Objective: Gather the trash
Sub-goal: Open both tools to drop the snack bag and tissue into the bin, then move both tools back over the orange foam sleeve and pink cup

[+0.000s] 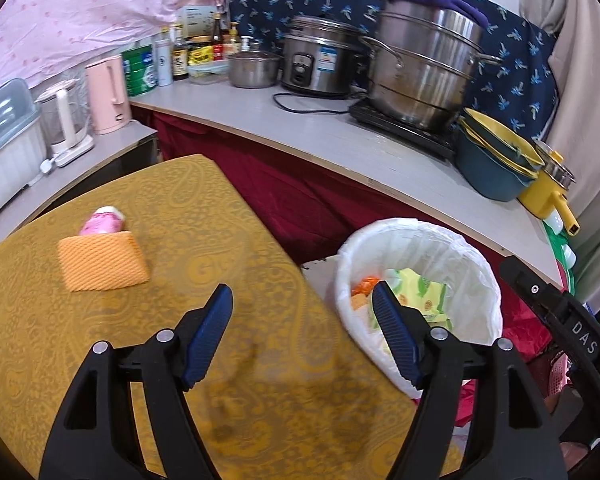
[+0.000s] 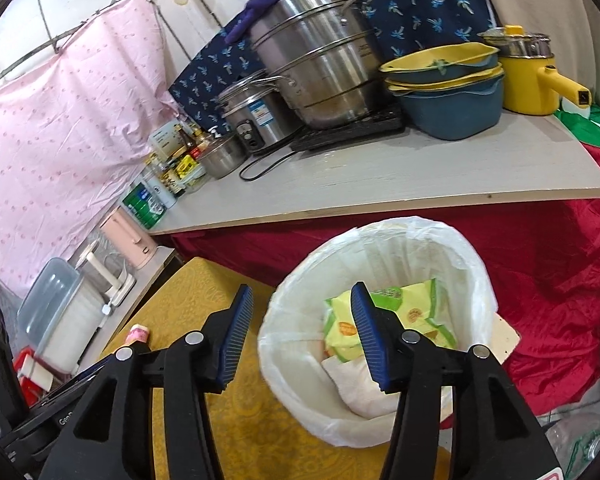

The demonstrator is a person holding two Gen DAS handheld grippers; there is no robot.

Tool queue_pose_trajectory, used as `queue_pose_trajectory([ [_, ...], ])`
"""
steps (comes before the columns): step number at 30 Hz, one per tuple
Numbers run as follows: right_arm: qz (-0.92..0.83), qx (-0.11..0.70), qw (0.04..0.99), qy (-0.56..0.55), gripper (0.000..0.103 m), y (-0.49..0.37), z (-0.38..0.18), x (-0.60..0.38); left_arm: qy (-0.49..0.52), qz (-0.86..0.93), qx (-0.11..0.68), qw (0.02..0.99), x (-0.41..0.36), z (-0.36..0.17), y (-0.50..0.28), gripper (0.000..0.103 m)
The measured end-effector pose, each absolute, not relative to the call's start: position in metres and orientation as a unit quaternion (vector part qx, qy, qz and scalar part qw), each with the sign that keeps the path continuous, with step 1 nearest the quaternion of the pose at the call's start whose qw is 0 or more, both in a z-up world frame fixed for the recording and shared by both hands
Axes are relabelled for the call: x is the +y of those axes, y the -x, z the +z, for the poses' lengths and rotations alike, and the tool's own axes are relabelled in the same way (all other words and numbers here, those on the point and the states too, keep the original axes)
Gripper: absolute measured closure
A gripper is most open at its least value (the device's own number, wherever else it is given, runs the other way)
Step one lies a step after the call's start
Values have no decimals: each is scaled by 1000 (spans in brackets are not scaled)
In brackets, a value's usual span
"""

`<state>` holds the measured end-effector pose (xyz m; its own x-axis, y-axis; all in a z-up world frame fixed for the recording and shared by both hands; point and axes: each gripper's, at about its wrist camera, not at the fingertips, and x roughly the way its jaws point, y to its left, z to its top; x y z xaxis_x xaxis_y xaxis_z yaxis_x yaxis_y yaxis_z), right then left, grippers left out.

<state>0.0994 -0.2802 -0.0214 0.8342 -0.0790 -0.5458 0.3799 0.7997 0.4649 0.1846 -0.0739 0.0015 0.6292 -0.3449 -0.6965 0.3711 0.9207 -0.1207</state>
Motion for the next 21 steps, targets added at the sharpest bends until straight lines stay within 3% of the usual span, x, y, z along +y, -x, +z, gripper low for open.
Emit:
queue_pose_trajectory([
  [6, -95, 267, 920, -271, 47, -111, -12, -242, 3, -168, 379, 910, -30, 5, -185, 27],
  [21, 4, 309, 927, -213, 44, -155, -3, -121, 42, -67, 381, 921, 101, -1, -190, 25],
])
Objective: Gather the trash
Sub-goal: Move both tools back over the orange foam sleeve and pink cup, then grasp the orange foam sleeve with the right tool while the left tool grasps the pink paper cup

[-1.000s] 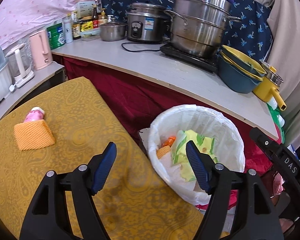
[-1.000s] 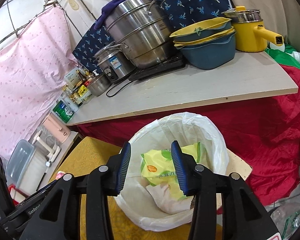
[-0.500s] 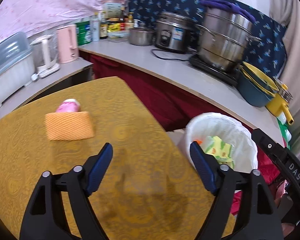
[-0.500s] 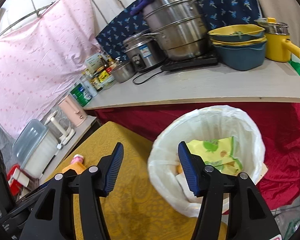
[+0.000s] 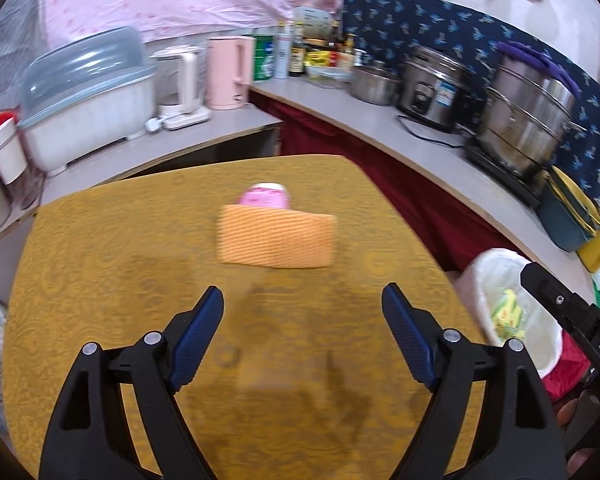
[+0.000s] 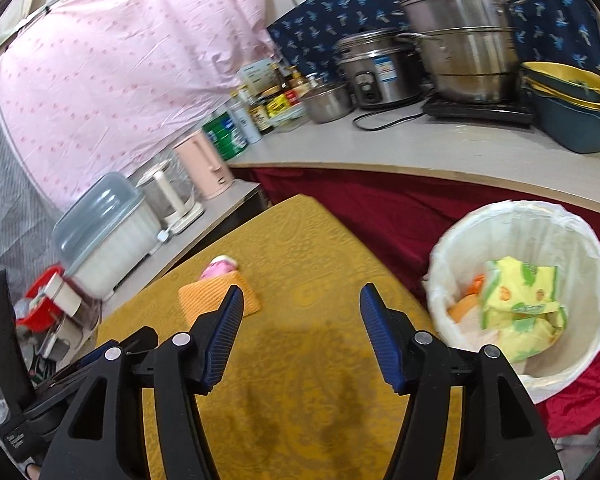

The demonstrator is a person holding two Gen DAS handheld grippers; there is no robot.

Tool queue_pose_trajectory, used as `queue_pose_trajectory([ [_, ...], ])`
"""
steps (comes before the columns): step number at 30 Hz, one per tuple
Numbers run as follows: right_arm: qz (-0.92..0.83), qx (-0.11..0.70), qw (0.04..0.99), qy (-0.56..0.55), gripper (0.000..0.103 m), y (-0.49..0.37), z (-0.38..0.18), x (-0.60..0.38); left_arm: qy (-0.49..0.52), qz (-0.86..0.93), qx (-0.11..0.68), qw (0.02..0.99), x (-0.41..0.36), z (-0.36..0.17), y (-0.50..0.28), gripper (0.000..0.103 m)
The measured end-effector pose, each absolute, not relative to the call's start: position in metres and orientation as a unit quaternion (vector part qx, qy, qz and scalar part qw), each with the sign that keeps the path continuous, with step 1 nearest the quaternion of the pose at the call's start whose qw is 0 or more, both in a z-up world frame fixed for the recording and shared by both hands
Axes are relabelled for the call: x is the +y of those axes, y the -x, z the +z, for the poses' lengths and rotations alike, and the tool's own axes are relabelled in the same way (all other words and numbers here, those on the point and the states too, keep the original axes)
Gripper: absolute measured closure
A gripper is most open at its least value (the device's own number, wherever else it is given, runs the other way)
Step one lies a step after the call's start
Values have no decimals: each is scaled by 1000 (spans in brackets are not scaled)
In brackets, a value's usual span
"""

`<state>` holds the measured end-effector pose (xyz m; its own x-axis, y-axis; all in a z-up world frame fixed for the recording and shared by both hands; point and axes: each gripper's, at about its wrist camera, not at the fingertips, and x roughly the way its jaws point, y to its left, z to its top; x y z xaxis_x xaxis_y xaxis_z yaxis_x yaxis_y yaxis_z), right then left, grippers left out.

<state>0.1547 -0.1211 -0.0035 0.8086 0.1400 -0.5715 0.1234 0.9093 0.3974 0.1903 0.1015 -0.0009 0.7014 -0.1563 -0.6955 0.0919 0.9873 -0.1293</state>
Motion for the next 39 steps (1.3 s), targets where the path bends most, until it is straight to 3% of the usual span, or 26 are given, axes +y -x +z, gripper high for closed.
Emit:
queue_pose_trajectory([
  [4, 25, 323, 926, -194, 37, -170, -10, -88, 57, -49, 384, 920, 131, -5, -195, 24],
  [15, 84, 381, 904, -174, 36, -245, -53, -34, 70, -12, 395, 916, 190, -19, -233, 17],
  [27, 109, 409, 893, -156, 35, -337, -104, -16, 82, -10, 413, 907, 195, -45, -300, 13],
  [29, 122, 415, 887, -163, 41, -342, -113, -16, 82, -13, 418, 905, 190, -50, -309, 13],
  [32, 140, 427, 879, -158, 92, -342, -119, -16, 78, -20, 423, 902, 182, -57, -318, 13],
  [39, 118, 407, 888, -177, 97, -311, -110, -47, 58, -41, 430, 900, 156, -67, -334, 13],
])
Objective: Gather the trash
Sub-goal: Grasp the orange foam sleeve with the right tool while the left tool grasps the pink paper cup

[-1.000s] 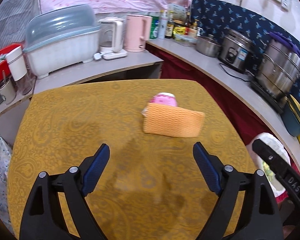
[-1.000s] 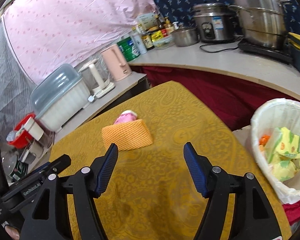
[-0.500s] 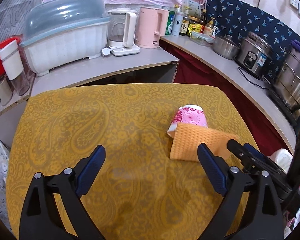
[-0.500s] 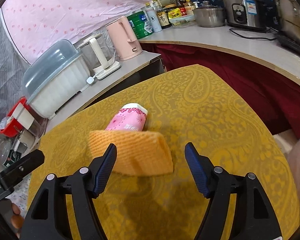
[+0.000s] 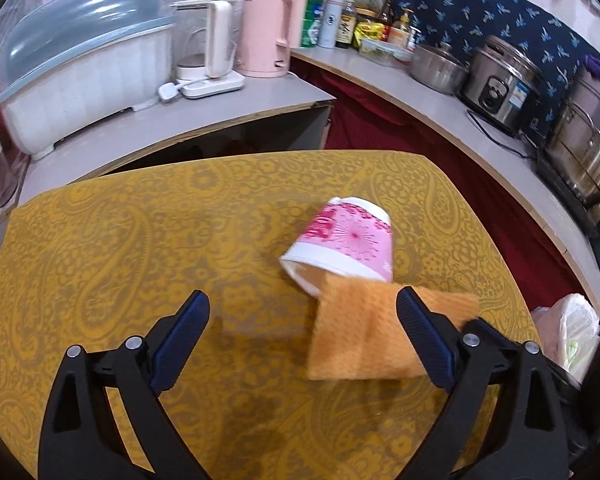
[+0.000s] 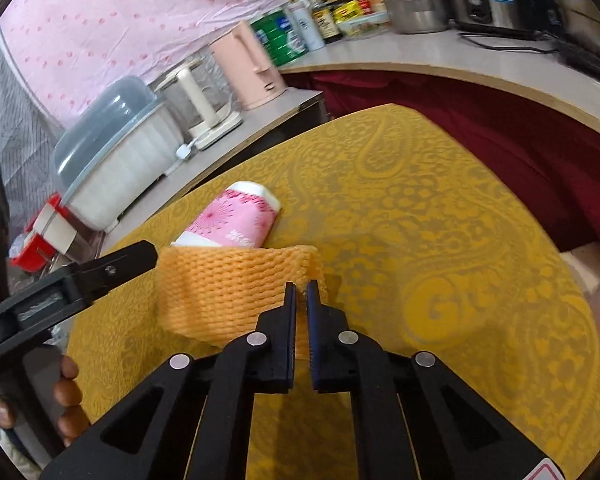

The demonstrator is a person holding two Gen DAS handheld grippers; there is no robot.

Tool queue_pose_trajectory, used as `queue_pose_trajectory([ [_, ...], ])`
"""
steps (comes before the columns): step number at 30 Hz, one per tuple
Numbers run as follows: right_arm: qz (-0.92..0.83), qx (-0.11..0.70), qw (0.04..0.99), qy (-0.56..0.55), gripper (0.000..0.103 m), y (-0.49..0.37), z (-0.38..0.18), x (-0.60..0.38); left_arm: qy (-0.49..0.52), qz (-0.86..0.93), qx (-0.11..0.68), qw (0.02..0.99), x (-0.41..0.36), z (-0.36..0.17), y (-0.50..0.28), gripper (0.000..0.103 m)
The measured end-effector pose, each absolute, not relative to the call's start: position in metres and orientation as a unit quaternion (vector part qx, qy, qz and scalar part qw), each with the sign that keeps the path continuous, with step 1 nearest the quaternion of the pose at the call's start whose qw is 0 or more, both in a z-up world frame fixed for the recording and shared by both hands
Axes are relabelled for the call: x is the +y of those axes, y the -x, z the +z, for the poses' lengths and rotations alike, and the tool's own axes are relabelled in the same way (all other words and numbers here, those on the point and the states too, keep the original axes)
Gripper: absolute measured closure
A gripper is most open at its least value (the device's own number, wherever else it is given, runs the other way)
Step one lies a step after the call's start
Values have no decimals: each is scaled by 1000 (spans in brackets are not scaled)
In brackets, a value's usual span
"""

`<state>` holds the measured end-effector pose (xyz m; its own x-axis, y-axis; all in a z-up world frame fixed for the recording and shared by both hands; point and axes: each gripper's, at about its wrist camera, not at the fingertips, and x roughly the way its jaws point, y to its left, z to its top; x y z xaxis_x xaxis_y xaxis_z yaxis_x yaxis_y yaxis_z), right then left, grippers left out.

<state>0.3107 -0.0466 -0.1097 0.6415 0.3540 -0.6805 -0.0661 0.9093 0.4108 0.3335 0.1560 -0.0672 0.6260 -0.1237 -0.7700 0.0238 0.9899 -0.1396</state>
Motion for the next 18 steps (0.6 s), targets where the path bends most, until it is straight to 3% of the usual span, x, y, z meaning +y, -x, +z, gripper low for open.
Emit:
queue_pose_trajectory([
  [11, 2, 398, 896, -195, 97, -277, -107, -119, 28, -51, 442, 895, 120, -90, -369, 12],
  [18, -13, 403, 892, -204, 97, -275, -116, -131, 61, -52, 478, 875, 112, -114, -399, 12],
])
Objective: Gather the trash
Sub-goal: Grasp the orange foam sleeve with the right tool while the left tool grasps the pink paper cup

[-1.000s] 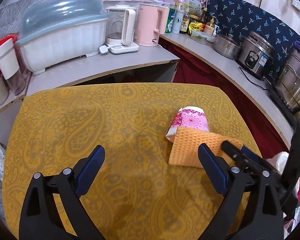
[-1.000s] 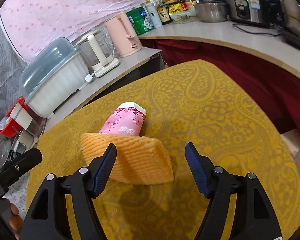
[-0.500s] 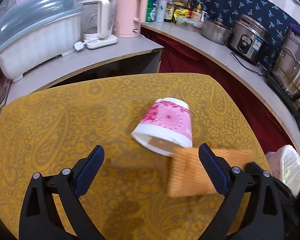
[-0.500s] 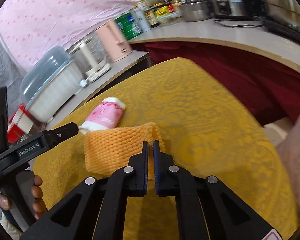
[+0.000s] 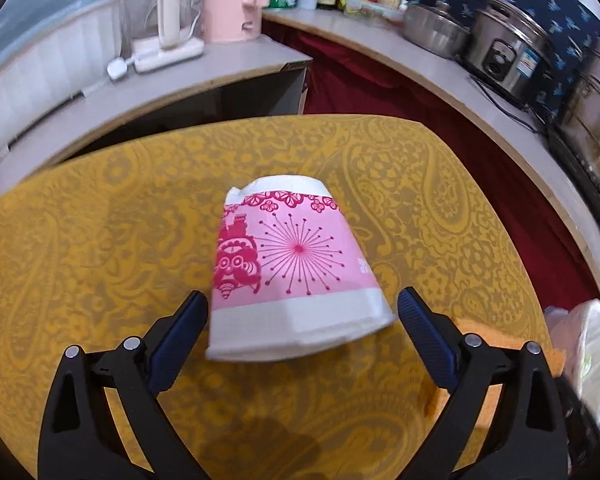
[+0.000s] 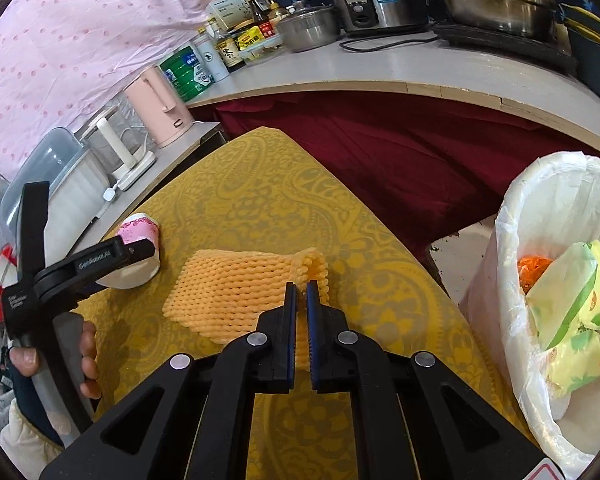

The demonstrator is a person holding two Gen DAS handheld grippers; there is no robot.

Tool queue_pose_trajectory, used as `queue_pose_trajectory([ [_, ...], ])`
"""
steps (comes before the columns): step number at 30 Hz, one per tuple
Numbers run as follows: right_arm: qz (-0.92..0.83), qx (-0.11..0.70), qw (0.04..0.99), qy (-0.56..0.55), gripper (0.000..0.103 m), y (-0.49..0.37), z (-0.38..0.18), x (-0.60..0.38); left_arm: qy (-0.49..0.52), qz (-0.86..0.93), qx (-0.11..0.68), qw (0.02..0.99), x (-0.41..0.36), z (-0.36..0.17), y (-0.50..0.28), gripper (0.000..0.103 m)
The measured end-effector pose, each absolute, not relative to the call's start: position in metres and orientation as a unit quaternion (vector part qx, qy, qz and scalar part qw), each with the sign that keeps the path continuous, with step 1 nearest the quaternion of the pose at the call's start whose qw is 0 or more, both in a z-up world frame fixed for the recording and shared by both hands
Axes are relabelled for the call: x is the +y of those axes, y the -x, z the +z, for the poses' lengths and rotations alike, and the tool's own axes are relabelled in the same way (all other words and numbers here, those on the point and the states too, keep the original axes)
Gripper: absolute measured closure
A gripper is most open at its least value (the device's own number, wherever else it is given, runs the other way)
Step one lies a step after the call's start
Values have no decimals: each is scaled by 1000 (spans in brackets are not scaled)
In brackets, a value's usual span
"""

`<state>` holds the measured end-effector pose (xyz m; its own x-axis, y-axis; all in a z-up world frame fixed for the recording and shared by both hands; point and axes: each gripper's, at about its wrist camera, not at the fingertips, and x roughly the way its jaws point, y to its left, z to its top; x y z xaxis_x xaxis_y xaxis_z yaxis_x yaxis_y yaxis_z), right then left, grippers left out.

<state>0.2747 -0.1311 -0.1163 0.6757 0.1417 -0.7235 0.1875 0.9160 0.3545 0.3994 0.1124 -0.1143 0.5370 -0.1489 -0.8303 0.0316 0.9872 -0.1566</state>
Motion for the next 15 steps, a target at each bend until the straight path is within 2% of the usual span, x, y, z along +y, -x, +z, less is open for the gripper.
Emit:
queue_pose_trajectory([
  [4, -14, 407, 889, -208, 97, -277, -122, -131, 68, -44, 483, 872, 105, -116, -408, 12],
  [9, -10, 409, 887, -215, 97, -276, -125, -133, 43, -35, 472, 880, 97, -117, -403, 20],
  [15, -2, 413, 883, -224, 87, -270, -127, -132, 48, -46, 462, 885, 103, -106, -377, 24],
])
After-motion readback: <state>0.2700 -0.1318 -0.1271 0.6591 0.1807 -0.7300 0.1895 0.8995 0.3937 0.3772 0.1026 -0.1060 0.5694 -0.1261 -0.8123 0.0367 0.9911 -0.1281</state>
